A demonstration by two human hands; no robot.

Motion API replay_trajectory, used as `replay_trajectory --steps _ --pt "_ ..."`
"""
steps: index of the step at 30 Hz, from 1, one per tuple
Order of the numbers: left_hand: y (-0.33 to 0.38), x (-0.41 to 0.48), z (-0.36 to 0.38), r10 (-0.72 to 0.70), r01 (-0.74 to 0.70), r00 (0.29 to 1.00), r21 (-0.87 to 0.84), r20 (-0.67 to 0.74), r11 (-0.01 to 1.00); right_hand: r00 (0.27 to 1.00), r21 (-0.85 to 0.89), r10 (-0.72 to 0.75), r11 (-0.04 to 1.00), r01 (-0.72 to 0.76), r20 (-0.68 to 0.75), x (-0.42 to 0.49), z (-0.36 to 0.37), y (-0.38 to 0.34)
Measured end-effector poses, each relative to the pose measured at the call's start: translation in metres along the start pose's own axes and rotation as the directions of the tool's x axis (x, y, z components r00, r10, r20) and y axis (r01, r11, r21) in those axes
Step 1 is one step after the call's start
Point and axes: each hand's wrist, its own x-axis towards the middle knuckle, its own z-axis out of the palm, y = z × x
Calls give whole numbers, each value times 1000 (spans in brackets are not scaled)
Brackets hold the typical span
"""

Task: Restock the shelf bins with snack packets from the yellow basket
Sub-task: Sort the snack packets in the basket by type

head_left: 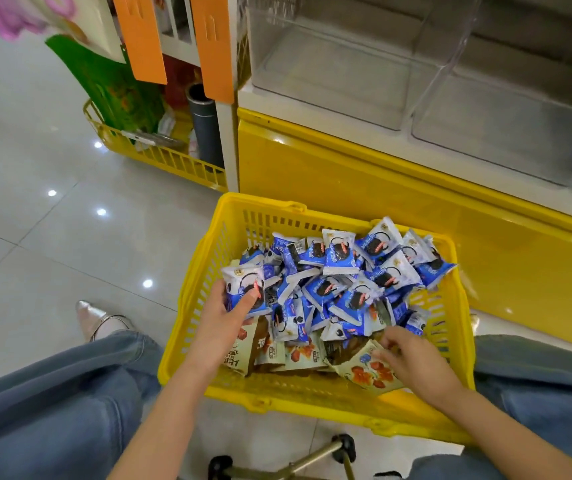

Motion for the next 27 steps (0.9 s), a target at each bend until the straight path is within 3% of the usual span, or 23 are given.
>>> replay_trajectory --steps 4,7,12,16,19,23,25,27 --pt "3 5 -10 129 -132 986 -23 -107 991 970 -97 -240 967 236 -32 -1 -33 -38" --pt "4 9 -18 135 -154 972 -90 -190 984 941 -154 -339 931 331 -25 9 -50 -75" --pt "8 8 -39 127 -189 936 -163 -329 968 915 -104 -402 912 397 -33 44 -31 -145" --pt "9 7 -57 103 -194 924 -218 -368 956 906 -115 -407 901 419 113 71 22 -186" --pt "8 5 -64 70 -178 928 -271 -365 946 914 -2 -339 937 348 223 84 47 -198" --pt "6 5 -65 83 -154 955 -236 -285 960 947 171 -285 951 259 151 89 43 -202" --pt "5 3 -58 96 -137 976 -207 -197 969 954 391 -296 886 251 57 79 34 -205" --pt "3 1 -47 118 -126 990 -116 -74 985 961 655 -268 739 156 74 65 23 -206"
